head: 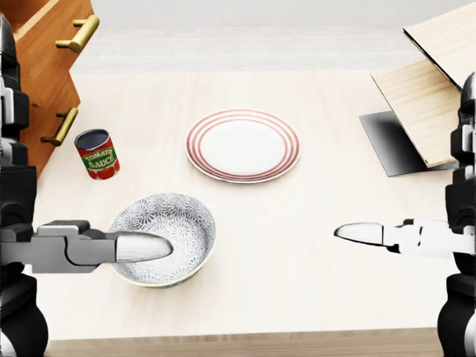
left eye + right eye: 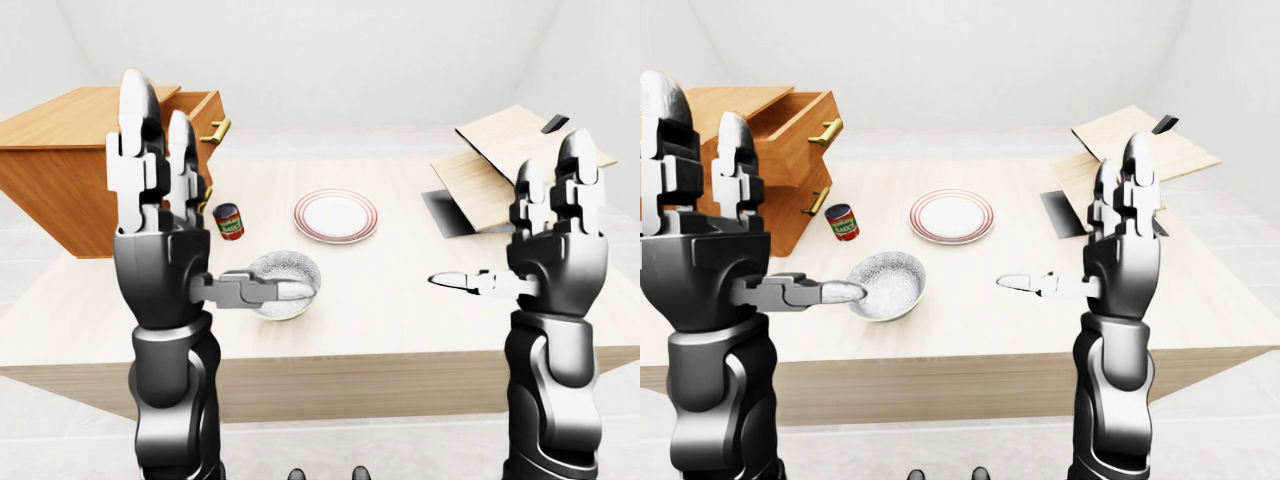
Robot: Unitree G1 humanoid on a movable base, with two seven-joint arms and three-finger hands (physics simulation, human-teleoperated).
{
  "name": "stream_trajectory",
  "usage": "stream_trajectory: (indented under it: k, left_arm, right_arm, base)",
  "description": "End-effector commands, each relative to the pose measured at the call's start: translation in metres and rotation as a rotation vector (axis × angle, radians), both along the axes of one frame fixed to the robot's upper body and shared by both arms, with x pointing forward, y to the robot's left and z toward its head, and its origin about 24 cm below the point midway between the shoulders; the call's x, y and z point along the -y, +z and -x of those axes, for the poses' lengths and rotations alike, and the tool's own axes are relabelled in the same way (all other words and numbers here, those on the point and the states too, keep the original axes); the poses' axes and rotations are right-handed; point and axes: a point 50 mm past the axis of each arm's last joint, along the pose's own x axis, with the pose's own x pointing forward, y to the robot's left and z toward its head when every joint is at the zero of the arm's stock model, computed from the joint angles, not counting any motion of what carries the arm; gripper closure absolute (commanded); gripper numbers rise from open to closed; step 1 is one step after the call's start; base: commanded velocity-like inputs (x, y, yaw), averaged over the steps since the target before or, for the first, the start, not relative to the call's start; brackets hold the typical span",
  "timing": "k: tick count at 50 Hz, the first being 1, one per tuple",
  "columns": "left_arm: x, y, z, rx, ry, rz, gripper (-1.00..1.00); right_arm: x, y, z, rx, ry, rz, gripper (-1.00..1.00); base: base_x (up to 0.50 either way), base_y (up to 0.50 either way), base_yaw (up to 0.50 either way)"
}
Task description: Close the top drawer of the cabinet.
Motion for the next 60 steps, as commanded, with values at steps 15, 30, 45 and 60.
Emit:
stream_trajectory:
  k: [15, 30, 45, 60]
  left_arm:
    - [-0.014, 0.069, 0.023, 0.386, 0.081, 0.03, -1.0]
    - [-0.018, 0.071, 0.02, 0.389, 0.091, 0.042, -1.0]
    - [-0.015, 0.068, 0.023, 0.381, 0.072, 0.036, -1.0]
    - [-0.015, 0.061, 0.027, 0.359, 0.076, 0.026, -1.0]
  right_arm:
    - [0.0, 0.058, 0.032, 0.311, -0.007, 0.054, -1.0]
    - [-0.004, 0.074, 0.045, 0.414, 0.009, 0.056, -1.0]
    - [0.0, 0.071, 0.045, 0.397, -0.01, 0.066, -1.0]
    - [0.002, 0.069, 0.037, 0.37, -0.015, 0.053, -1.0]
  base:
    - [0.0, 0.0, 0.0]
    - [0.0, 0.0, 0.0]
    - [0.0, 0.0, 0.0]
    - [0.0, 0.0, 0.0]
